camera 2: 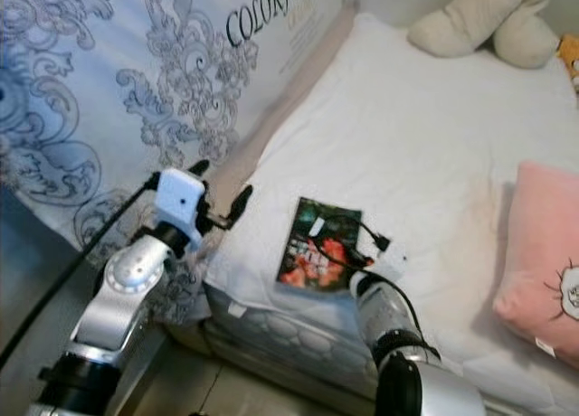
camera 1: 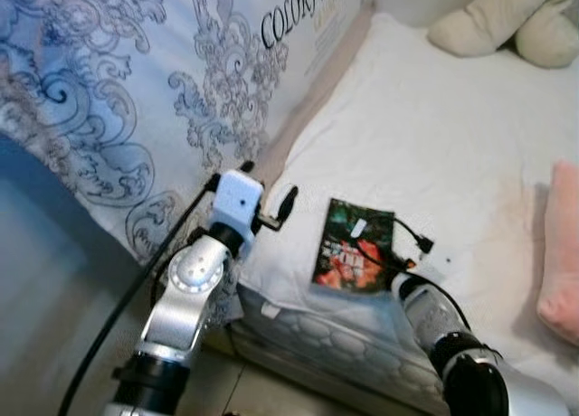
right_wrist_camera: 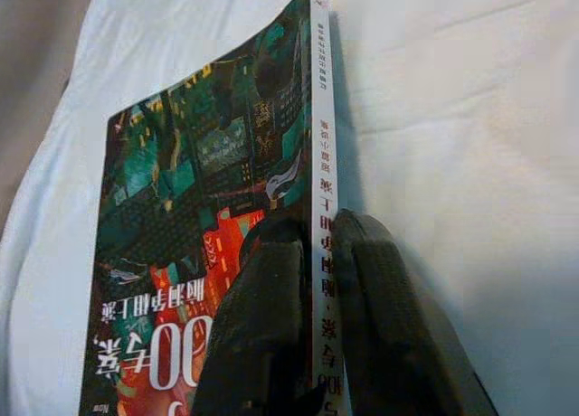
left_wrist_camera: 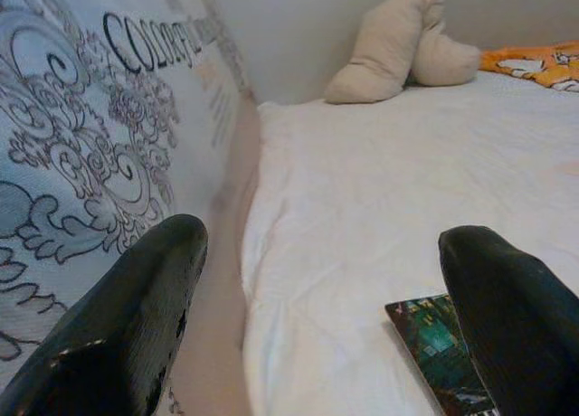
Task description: Clean up the room
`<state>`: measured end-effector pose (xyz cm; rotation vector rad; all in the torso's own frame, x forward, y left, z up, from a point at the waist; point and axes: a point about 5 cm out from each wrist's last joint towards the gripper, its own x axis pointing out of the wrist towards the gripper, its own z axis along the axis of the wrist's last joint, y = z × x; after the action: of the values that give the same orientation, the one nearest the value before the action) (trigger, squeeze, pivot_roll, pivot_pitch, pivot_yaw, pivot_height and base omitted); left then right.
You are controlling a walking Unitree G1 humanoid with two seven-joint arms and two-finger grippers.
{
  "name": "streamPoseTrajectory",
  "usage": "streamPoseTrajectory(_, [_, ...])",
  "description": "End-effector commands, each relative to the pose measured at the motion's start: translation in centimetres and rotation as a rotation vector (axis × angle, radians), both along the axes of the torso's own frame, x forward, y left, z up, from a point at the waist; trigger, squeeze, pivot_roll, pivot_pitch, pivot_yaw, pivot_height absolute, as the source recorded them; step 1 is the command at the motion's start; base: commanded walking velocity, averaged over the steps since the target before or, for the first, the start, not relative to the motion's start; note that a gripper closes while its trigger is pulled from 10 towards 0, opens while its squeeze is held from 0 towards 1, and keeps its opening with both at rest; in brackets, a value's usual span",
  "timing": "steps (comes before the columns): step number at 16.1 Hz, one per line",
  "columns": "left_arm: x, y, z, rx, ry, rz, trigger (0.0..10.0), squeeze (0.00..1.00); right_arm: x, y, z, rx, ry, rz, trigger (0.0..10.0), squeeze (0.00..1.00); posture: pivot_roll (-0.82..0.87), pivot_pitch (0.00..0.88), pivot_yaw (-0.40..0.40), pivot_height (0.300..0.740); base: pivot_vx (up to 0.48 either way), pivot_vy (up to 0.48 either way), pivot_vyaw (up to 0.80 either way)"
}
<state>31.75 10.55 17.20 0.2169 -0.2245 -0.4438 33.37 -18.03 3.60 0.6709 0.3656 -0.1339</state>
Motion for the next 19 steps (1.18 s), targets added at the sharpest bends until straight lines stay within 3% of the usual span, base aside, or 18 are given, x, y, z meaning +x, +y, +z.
streamPoseTrajectory(1, [-0.1, 0.1, 0.5, 0.003, -0.017, 0.001, 10.0, 0.00, -0.7, -1.3, -0.6, -0.089, 0.041, -0.027, 0.0, 0.00, 0.33, 0.189, 0.006, 0.740, 0.000, 0.000, 0.00])
streamPoseTrajectory(4, [-0.1, 0.2, 0.2, 0.005, -0.012, 0.002, 10.0, 0.00, 0.1, -2.9, 0.9, -0.170, -0.006, -0.090, 0.0, 0.00, 0.30, 0.191, 0.007, 0.740, 0.000, 0.000, 0.00])
streamPoseTrajectory(6, [-0.2, 0.0, 0.2, 0.002, -0.011, -0.006, 10.0, 0.00, 0.9, -2.3, 1.8, -0.176, -0.040, -0.079, 0.0, 0.00, 0.30, 0.192, 0.007, 0.740, 0.000, 0.000, 0.00])
streamPoseTrajectory(8, [-0.9, -0.8, 0.1, -0.022, 0.013, -0.082, 10.0, 0.00, 1.4, -1.9, 2.3, -0.205, -0.039, -0.080, 0.0, 0.00, 0.32, 0.198, 0.002, 0.740, 0.000, 0.000, 0.00])
streamPoseTrajectory(10, [-2.8, -2.8, -0.7, -0.059, 0.148, -0.287, 10.0, 0.00, 2.0, -1.7, 3.2, -0.199, -0.059, -0.096, 0.0, 0.00, 0.32, 0.208, 0.000, 0.740, 0.000, 0.000, 0.00])
streamPoseTrajectory(12, [-6.0, -4.3, -0.5, -0.066, 0.218, -0.476, 10.0, 0.00, 2.8, -1.5, 4.5, -0.206, -0.095, -0.116, 0.0, 0.00, 0.34, 0.252, 0.011, 0.740, 0.000, 0.000, 0.00])
streamPoseTrajectory(14, [-8.0, -4.5, -0.4, -0.038, 0.241, -0.535, 10.0, 0.00, 3.1, -2.0, 5.1, -0.194, -0.102, -0.172, 0.0, 0.00, 0.36, 0.291, 0.024, 0.740, 0.000, 0.000, 0.00])
streamPoseTrajectory(19, [-9.8, -3.5, 0.0, -0.019, 0.305, -0.536, 10.0, 0.00, 2.9, -2.0, 4.8, -0.213, -0.076, -0.192, 0.0, 0.00, 0.39, 0.362, 0.044, 0.740, 0.000, 0.000, 0.00])
